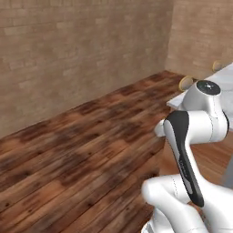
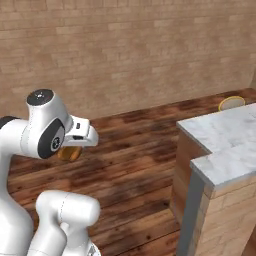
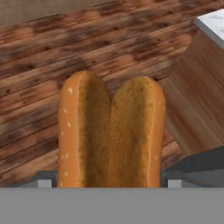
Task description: Move the hot dog bun to the plate on the dining table and place the condiment next to that plate. Then navigate to the fridge and take the sausage and place it on the plate as well.
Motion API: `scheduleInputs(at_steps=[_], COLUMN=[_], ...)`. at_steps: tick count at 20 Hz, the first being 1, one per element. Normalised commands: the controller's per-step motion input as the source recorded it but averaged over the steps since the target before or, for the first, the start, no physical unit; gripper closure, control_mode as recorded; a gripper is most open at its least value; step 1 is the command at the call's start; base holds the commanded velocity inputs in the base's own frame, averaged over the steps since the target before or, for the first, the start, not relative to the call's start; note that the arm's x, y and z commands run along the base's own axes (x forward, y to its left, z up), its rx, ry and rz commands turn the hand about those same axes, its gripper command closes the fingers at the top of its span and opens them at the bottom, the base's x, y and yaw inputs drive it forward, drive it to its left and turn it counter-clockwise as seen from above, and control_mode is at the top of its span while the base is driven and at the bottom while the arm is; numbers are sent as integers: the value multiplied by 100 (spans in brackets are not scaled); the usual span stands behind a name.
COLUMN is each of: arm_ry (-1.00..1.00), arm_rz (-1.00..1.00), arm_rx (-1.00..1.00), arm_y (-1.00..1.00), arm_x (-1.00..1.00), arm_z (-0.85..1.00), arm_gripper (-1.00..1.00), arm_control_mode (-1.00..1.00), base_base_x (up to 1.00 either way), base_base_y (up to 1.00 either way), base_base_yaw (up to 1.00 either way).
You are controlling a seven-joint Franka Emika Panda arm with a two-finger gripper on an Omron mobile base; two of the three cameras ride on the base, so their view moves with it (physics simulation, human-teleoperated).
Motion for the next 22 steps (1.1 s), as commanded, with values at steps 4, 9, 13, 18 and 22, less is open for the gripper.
scheduleInputs(at_steps=[4,9,13,18,22], arm_ry=[0,0,0,0,0], arm_rz=[0,0,0,0,0], arm_rx=[0,0,0,0,0], arm_y=[0,0,0,0,0], arm_x=[0,0,0,0,0], arm_z=[0,0,0,0,0], arm_gripper=[100,100,100,100,100], arm_control_mode=[100,100,100,100,100], base_base_x=[92,94,82,79,83], base_base_y=[68,84,95,95,93], base_base_yaw=[-49,-53,-55,-57,-58])
